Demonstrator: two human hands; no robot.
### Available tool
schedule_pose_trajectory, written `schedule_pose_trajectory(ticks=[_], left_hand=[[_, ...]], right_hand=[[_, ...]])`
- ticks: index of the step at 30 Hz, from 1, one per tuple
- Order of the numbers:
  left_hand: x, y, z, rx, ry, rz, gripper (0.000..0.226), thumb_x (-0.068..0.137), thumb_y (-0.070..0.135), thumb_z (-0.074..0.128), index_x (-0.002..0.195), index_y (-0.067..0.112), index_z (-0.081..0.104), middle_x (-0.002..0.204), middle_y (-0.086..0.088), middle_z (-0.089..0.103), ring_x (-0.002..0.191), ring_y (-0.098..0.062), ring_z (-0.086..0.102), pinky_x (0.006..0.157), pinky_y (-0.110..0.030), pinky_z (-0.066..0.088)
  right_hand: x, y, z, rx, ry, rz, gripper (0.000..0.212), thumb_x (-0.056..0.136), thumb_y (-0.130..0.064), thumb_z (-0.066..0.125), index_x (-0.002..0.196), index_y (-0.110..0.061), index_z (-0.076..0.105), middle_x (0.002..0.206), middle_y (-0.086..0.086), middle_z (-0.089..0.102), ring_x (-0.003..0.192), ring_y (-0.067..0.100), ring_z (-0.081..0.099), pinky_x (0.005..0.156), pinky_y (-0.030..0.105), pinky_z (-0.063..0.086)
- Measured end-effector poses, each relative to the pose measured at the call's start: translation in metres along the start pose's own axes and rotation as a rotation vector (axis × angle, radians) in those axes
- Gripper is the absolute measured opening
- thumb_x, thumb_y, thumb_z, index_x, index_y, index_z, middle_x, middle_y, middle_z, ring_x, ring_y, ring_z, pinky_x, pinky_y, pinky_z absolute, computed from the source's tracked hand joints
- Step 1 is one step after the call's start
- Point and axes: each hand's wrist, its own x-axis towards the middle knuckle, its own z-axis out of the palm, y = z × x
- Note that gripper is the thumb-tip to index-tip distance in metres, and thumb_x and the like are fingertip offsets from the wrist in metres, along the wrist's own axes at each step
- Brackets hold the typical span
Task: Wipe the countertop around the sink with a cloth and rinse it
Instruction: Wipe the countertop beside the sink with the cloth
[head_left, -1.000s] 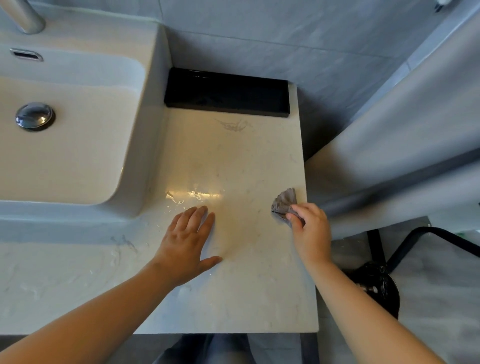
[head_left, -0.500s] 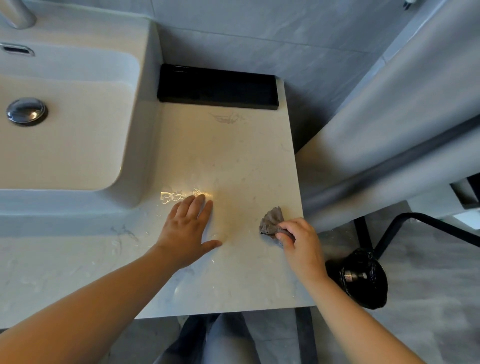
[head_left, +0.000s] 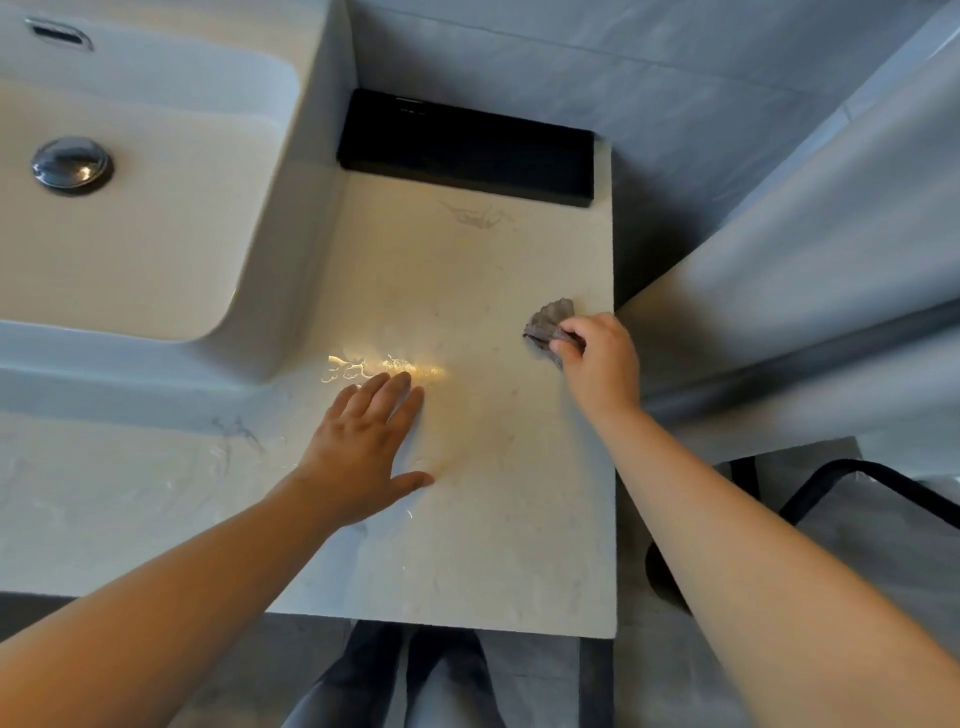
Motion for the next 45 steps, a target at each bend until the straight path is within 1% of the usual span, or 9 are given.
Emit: schedule_pose_trajectory(ticks=[3,10,14,18,23,30,33,37,45], left_hand=[[-0.006,0.007,0.000,-0.051,0.056,-0.084,0.091,0.081,0.074,0.034,0.149,0.015,0.022,0.156,-0.008,0.021,0.144,-0.028,0.015,0.116,-0.052,0.011],[-0.043,0.012,0.003,-0.147,0.105,-0.216,0.083,0.082,0.071,0.028,0.142,0.015,0.039,0.147,-0.005,0.040,0.139,-0.028,0.029,0.114,-0.054,0.019],[-0.064,0.006,0.011,-0.161,0.078,-0.330,0.088,0.079,0.074,0.024,0.144,0.015,0.036,0.151,-0.008,0.033,0.140,-0.032,0.026,0.113,-0.055,0.020],[-0.081,0.001,0.018,-0.171,0.070,-0.419,0.096,0.076,0.079,0.021,0.149,0.016,0.023,0.156,-0.007,0.019,0.144,-0.031,0.014,0.115,-0.054,0.013],[-0.095,-0.007,0.027,-0.189,0.045,-0.483,0.104,0.071,0.084,0.017,0.151,0.016,0.015,0.158,-0.006,0.009,0.145,-0.030,0.007,0.116,-0.052,0.011],[-0.102,-0.012,0.033,-0.224,0.049,-0.477,0.108,0.067,0.086,0.017,0.151,0.018,0.012,0.159,0.001,0.001,0.146,-0.023,0.000,0.117,-0.046,0.005],[-0.102,-0.014,0.036,-0.221,0.052,-0.472,0.108,0.067,0.087,0.018,0.151,0.019,0.013,0.159,0.001,0.001,0.146,-0.023,0.001,0.118,-0.047,0.006],[-0.103,-0.013,0.039,-0.223,0.070,-0.471,0.105,0.070,0.085,0.021,0.150,0.018,0.016,0.159,0.001,0.003,0.146,-0.023,0.002,0.117,-0.048,0.006],[-0.104,-0.011,0.040,-0.218,0.082,-0.473,0.103,0.071,0.083,0.020,0.150,0.018,0.016,0.159,0.000,0.004,0.146,-0.024,0.002,0.117,-0.047,0.004]], right_hand=[[-0.009,0.001,0.014,0.021,0.044,0.035,0.022,0.086,-0.019,0.066,0.107,-0.017,0.066,0.105,0.004,0.061,0.099,0.024,0.055,0.085,0.046,0.049],[-0.076,-0.013,0.023,0.086,0.014,-0.094,0.022,0.083,-0.017,0.069,0.105,-0.016,0.068,0.098,0.001,0.060,0.088,0.019,0.055,0.076,0.037,0.050],[-0.120,-0.021,0.028,0.104,-0.019,-0.169,0.019,0.081,-0.017,0.072,0.099,-0.017,0.069,0.094,-0.001,0.060,0.082,0.018,0.054,0.071,0.032,0.047],[-0.137,-0.026,0.028,0.110,-0.108,-0.203,0.014,0.081,-0.019,0.071,0.095,-0.019,0.069,0.092,-0.003,0.059,0.080,0.017,0.054,0.066,0.028,0.047],[-0.110,-0.032,0.011,0.224,-0.161,-0.165,0.015,0.084,-0.015,0.069,0.098,-0.012,0.070,0.093,-0.002,0.057,0.083,0.015,0.056,0.066,0.012,0.038],[-0.014,-0.041,0.013,0.140,-0.039,-0.150,0.014,0.086,-0.016,0.065,0.098,-0.011,0.069,0.101,0.004,0.058,0.089,0.020,0.057,0.070,0.022,0.034],[0.006,-0.039,0.029,0.109,-0.059,-0.100,0.015,0.087,-0.018,0.063,0.101,-0.013,0.068,0.104,0.004,0.058,0.093,0.024,0.058,0.073,0.026,0.040],[-0.002,-0.043,0.045,0.082,-0.030,-0.070,0.017,0.086,-0.020,0.065,0.102,-0.016,0.068,0.104,0.003,0.059,0.095,0.026,0.057,0.080,0.041,0.049],[-0.071,-0.046,0.052,0.136,-0.098,-0.254,0.015,0.080,-0.020,0.069,0.094,-0.016,0.071,0.094,0.002,0.061,0.087,0.025,0.057,0.072,0.035,0.048]])
